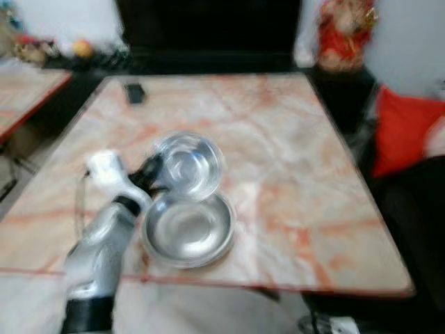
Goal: Setting the table
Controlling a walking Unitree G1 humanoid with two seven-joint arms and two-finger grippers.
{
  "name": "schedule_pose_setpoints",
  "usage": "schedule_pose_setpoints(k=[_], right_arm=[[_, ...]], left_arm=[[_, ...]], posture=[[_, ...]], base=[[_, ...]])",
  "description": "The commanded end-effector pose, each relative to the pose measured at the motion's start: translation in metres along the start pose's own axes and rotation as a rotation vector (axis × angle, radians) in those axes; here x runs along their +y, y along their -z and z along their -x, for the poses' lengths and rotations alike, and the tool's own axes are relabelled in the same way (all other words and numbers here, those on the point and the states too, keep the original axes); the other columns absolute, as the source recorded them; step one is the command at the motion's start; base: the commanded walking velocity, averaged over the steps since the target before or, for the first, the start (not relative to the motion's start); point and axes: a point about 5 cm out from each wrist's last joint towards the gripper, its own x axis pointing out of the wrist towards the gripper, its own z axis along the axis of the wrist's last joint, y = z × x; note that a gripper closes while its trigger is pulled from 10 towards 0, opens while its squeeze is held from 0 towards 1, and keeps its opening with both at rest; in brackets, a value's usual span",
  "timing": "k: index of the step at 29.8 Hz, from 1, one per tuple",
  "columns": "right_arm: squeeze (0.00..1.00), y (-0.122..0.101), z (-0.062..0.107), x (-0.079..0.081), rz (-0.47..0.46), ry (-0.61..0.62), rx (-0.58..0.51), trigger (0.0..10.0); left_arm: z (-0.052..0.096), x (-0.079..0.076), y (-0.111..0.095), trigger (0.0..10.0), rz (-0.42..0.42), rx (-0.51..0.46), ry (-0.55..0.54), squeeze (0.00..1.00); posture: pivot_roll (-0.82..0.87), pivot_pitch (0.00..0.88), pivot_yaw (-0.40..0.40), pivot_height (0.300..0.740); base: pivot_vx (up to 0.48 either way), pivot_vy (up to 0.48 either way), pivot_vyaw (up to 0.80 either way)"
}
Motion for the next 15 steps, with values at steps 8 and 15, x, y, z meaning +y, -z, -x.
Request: schedule_pose_setpoints(k=[8, 15], right_arm=[[0.00, 0.005, 0.001, 0.001, 0.001, -0.005, 0.006, 10.0], [0.00, 0.005, 0.001, 0.001, 0.007, -0.008, 0.007, 10.0]], left_arm=[[0.010, -0.018, 0.014, 10.0, 0.079, 0.128, 0.145, 0.00], [0.024, -0.015, 0.020, 10.0, 0.101, 0.212, 0.169, 0.00]], posture=[[-0.04, 0.000, 0.006, 0.732], [-0.04, 0.000, 0.008, 0.732]], base=[[0.000, 0.000, 0.00], [0.000, 0.000, 0.00]])
